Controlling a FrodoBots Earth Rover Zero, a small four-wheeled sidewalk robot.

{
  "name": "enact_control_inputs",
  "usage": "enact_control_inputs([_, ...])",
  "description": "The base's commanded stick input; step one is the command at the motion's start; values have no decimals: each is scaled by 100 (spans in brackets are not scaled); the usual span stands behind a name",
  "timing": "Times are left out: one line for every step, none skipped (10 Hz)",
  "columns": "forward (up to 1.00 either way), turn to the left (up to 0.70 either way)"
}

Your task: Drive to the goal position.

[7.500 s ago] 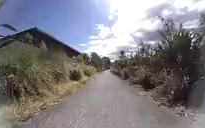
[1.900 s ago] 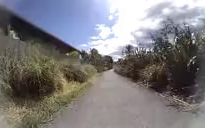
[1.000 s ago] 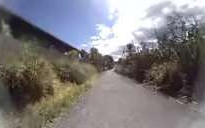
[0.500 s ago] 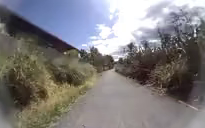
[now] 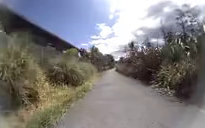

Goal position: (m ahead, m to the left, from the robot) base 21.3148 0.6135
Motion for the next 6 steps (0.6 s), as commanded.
enact_control_inputs([70, 0])
enact_control_inputs([70, 0])
enact_control_inputs([70, 0])
enact_control_inputs([70, 0])
enact_control_inputs([70, 0])
enact_control_inputs([70, 0])
